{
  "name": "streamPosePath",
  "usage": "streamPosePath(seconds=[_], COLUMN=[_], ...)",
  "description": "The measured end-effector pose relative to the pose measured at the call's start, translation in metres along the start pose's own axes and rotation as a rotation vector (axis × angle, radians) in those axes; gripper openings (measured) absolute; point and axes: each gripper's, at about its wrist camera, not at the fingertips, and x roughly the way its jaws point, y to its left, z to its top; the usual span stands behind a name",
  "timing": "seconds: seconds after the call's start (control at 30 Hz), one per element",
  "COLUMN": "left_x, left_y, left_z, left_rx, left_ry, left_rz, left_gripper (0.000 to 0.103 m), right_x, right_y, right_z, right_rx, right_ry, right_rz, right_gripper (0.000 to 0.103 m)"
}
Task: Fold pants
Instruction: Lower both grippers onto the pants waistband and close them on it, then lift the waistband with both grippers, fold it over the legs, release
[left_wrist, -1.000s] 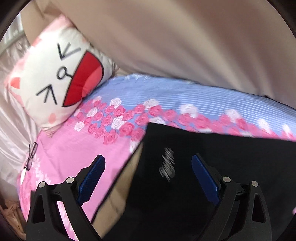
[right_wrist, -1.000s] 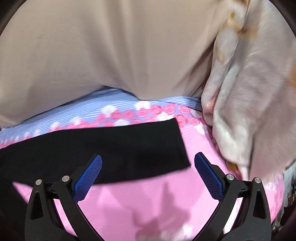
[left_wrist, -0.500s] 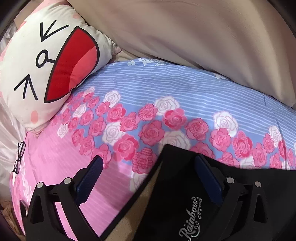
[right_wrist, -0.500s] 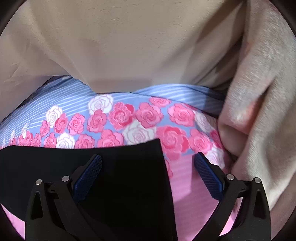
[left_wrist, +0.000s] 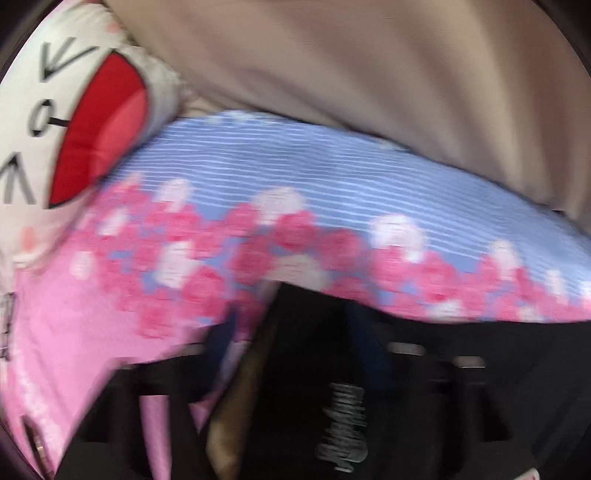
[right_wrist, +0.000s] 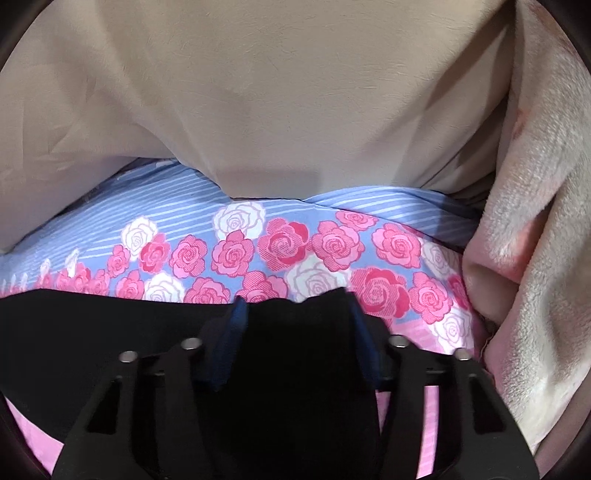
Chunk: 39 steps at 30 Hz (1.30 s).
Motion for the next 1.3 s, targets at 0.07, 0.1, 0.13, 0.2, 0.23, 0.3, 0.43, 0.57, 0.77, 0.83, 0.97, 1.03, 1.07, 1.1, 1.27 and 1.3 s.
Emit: streamPosePath(seconds=[0.07,0.1,0.13,0.2,0.23,0.3,0.43,0.57,0.77,0.83,0.97,1.03,1.07,1.1,1.27,1.3], left_x=[-0.005,-0.007,-0.012,-0.022,-0.032,-0.05,-0.087,-0.135,-0.198,-0.219,-0.262,-0.271,-0.275,-0.277,-0.253,-0.245], left_y=[-0.005,-0.005,-0.005,-0.001,0.001,0.004,0.012,0.02,0.029,0.034,0.059,0.07,0.077,0.084,0.113,0.117], left_z=[0.004,0.005,0.008,0.009,0.01,0.01,0.008,-0.002,-0.029,-0.042,-0.084,-0.105,-0.12,-0.138,-0.205,-0.215], left_rx=[0.01,0.007,-0.007,-0.026,-0.033,-0.027,-0.032,-0.034,-0.005,0.01,0.02,0.019,0.021,0.024,0.027,0.025], left_ry=[0.005,0.007,0.011,0.006,-0.014,-0.043,-0.08,-0.132,-0.2,-0.223,-0.265,-0.269,-0.266,-0.255,-0.14,-0.114], left_rz=[0.011,-0.015,-0.04,-0.08,-0.083,-0.09,-0.12,-0.161,-0.205,-0.218,-0.248,-0.257,-0.254,-0.244,-0.209,-0.195], left_gripper=[0.009,0.005,0.004,0.004,0.004,0.004,0.004,0.004,0.004,0.005,0.005,0.006,0.006,0.006,0.008,0.008], right_x=[0.001,0.002,-0.002,-0.011,-0.02,-0.038,-0.075,-0.128,-0.205,-0.234,-0.286,-0.305,-0.311,-0.314,-0.293,-0.289], right_y=[-0.001,-0.004,-0.002,0.005,0.008,0.013,0.008,0.004,0.005,0.004,-0.013,-0.024,-0.031,-0.037,-0.056,-0.057], right_z=[0.002,0.004,0.004,0.002,0.003,0.003,0.008,0.005,-0.008,-0.02,-0.059,-0.09,-0.106,-0.124,-0.2,-0.208], right_rx=[0.012,0.012,0.015,0.018,0.015,0.009,0.003,-0.019,-0.063,-0.081,-0.102,-0.114,-0.116,-0.111,-0.089,-0.083], right_ry=[0.009,0.012,0.013,0.002,-0.01,-0.036,-0.084,-0.142,-0.245,-0.289,-0.361,-0.382,-0.38,-0.372,-0.275,-0.259], right_rz=[0.027,0.032,0.034,0.039,0.039,0.045,0.064,0.091,0.112,0.116,0.121,0.123,0.125,0.134,0.161,0.162], right_gripper=[0.028,0.025,0.023,0.021,0.021,0.021,0.021,0.021,0.021,0.021,0.021,0.021,0.021,0.021,0.021,0.021])
